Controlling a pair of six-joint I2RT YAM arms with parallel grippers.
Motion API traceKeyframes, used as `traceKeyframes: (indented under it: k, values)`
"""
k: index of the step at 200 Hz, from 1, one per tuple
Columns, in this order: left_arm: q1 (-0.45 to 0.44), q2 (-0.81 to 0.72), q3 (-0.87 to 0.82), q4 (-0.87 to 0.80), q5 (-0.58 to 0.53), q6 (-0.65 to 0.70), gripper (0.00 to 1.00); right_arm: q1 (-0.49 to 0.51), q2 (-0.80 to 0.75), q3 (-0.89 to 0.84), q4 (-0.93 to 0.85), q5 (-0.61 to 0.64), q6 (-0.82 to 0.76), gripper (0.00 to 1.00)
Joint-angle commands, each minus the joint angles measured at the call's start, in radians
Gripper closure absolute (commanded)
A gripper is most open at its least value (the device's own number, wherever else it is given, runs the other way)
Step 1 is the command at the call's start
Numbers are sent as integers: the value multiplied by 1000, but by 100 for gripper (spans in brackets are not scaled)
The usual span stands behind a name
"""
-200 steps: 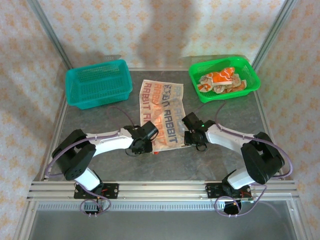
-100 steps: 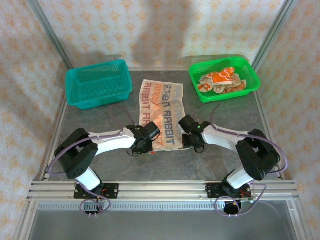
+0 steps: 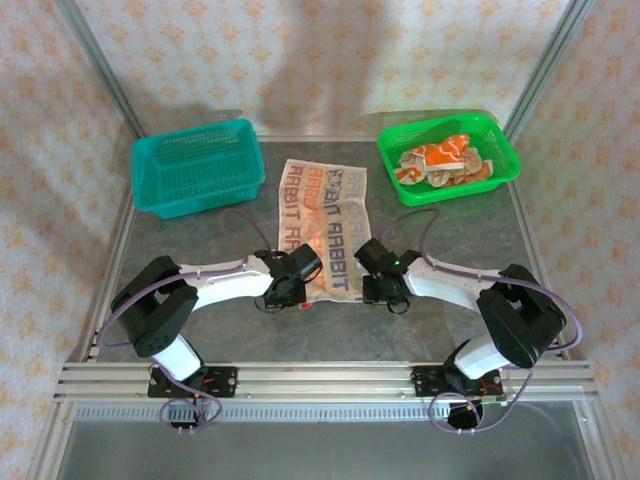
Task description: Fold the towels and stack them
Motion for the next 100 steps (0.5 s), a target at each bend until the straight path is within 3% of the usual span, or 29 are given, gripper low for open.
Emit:
traceKeyframes:
  k: [1, 12, 19, 41, 100]
  values:
    - [-20, 52, -2, 66, 51, 4, 92, 16, 47, -31, 13, -20, 33, 68]
    - [-21, 52, -1, 65, 50, 7, 93, 32, 50, -33, 13, -9, 42, 74]
    - [-19, 52, 1, 63, 46, 10, 100, 42, 47, -33, 15, -7, 46, 81]
    - [-20, 31, 19, 40, 26, 16, 100, 46, 10, -16, 8, 11, 60, 100]
    - [15, -103, 260, -203, -143, 122, 100, 44, -86, 199, -77, 161, 16, 100]
